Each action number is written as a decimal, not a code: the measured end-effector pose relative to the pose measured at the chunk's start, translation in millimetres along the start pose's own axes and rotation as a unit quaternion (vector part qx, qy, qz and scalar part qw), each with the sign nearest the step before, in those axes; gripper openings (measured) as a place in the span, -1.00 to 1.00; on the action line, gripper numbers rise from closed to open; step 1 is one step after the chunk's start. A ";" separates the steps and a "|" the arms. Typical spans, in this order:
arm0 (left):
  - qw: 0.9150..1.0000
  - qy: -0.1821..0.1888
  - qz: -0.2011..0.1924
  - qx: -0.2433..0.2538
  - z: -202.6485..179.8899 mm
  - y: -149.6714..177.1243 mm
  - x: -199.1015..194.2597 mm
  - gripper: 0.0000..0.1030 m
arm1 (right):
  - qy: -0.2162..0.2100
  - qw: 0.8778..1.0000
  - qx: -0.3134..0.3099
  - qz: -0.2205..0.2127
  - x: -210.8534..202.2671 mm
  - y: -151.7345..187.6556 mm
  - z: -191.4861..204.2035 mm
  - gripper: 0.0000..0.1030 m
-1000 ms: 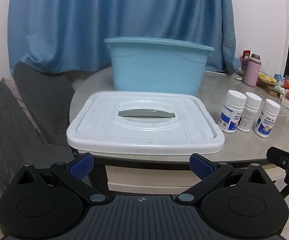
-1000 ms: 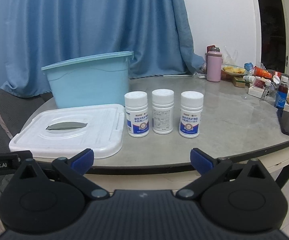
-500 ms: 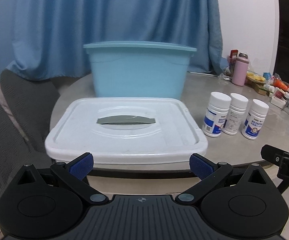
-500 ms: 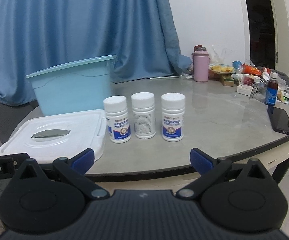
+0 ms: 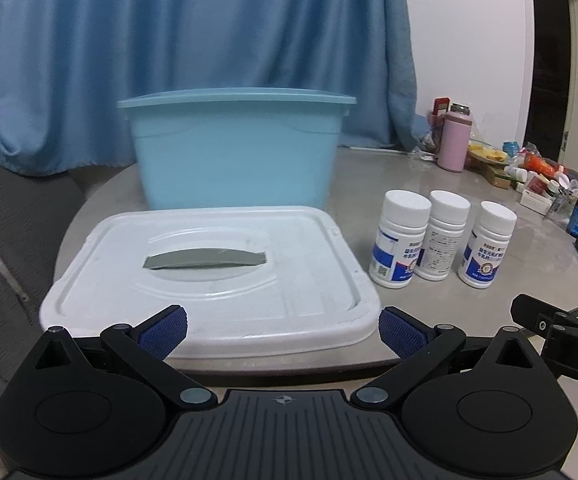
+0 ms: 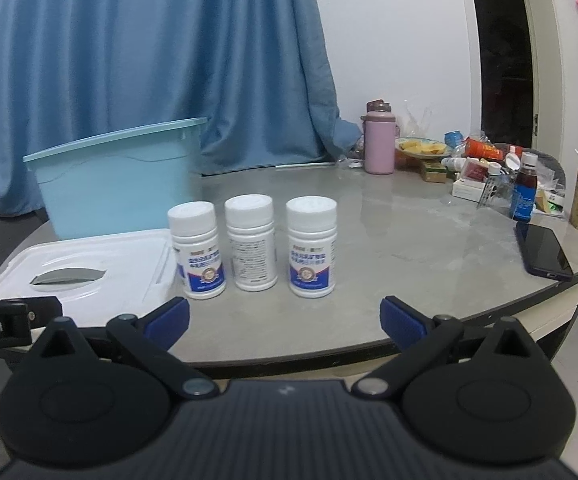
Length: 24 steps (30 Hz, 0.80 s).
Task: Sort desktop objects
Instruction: 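Move the right gripper toward the three white pill bottles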
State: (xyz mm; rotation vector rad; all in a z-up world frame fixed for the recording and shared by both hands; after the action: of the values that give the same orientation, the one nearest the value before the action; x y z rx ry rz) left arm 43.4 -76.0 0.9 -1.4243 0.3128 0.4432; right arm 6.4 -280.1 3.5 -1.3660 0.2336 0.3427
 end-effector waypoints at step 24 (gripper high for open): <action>0.999 0.039 0.000 0.019 -47.7 -19.8 49.9 0.99 | 0.024 1.000 -0.002 -0.005 44.7 -10.4 -32.7 0.96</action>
State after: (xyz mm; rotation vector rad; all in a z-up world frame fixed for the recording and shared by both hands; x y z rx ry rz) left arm 99.2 -119.6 -10.9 -1.4055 0.3815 0.3807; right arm 52.9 -309.3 -9.4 -1.3790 0.2660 0.3024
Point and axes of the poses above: each gripper's, at about its wrist camera, not at the fingertips, and x roughly the way its jaws point, z to its left, y to its underside, the point moved 1 cm from there along x, roughly the way its jaws point, and after that the axes turned 15 degrees about -y, right-handed, at the moved point
